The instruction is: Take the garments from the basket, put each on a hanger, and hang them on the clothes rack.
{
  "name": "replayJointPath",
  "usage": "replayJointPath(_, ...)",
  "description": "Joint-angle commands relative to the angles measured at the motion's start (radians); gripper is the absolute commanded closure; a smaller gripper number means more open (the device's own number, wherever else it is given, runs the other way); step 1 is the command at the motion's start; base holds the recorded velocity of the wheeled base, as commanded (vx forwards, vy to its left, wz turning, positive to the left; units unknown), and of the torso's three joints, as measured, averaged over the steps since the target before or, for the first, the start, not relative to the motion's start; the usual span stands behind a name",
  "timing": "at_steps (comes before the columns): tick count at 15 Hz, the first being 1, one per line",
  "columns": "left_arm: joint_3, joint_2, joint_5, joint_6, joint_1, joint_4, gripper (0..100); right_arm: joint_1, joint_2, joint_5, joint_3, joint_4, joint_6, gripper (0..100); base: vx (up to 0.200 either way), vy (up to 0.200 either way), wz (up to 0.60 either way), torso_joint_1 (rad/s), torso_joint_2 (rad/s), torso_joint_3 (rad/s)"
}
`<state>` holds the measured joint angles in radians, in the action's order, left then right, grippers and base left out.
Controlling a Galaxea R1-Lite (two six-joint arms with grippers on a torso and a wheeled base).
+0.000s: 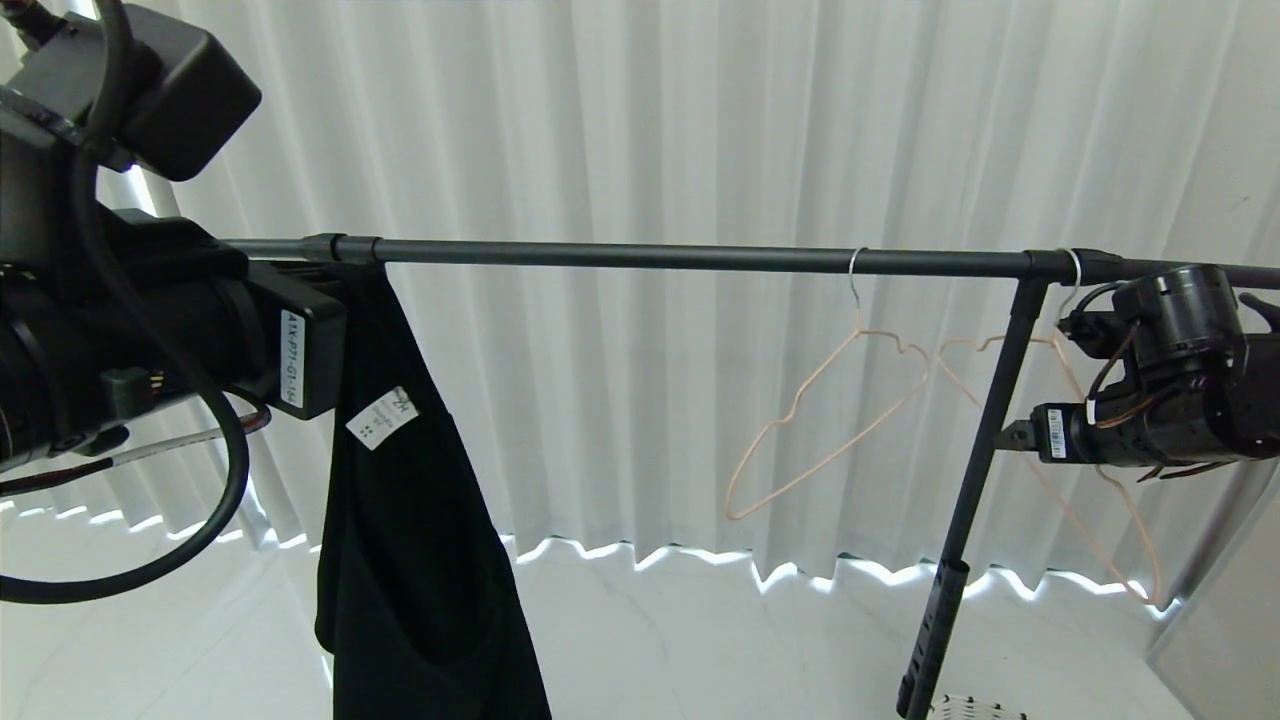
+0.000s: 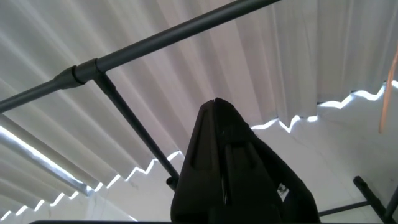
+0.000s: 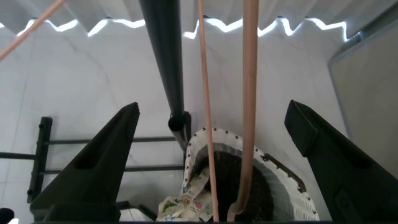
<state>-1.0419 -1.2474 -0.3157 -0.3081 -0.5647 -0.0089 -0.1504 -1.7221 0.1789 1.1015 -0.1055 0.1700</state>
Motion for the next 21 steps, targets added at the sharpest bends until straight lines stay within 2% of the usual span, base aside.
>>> replayJointPath(1,-0.001,0.000,0.000,0.000,0.000,0.000,100,0.000,-0.002,0.001,0.000,0.000,0.000,0,0.000,0.000,0.00,0.000,0.00,0.000)
replayJointPath(2,-0.001,-0.001,0.000,-0.002,0.000,0.000,100,0.002,-0.004,0.001,-0.002,0.000,0.000,100,0.000,0.000,0.00,0.000,0.00,0.000)
replayJointPath(12,-0.001,0.000,0.000,0.001,0.002,0.000,100,0.000,-0.008,0.001,0.000,0.004,0.003,100,0.000,0.000,0.00,0.000,0.00,0.000)
replayJointPath(14,-0.001,0.000,0.000,0.001,0.002,0.000,100,-0.006,0.021,0.004,-0.009,0.072,0.008,100,0.000,0.000,0.00,0.000,0.00,0.000)
replayJointPath(17,-0.001,-0.001,0.001,0.000,0.000,0.000,100,-0.009,0.068,0.005,-0.042,0.107,0.000,100,0.000,0.000,0.00,0.000,0.00,0.000)
replayJointPath(19,-0.001,0.000,0.001,0.000,0.000,0.000,100,-0.009,0.101,0.007,-0.075,0.110,0.000,100,0.000,0.000,0.00,0.000,0.00,0.000)
replayJointPath(21,-0.001,0.003,0.000,-0.002,0.000,-0.008,100,-0.009,0.138,0.008,-0.124,0.176,0.000,100,0.000,0.000,0.00,0.000,0.00,0.000)
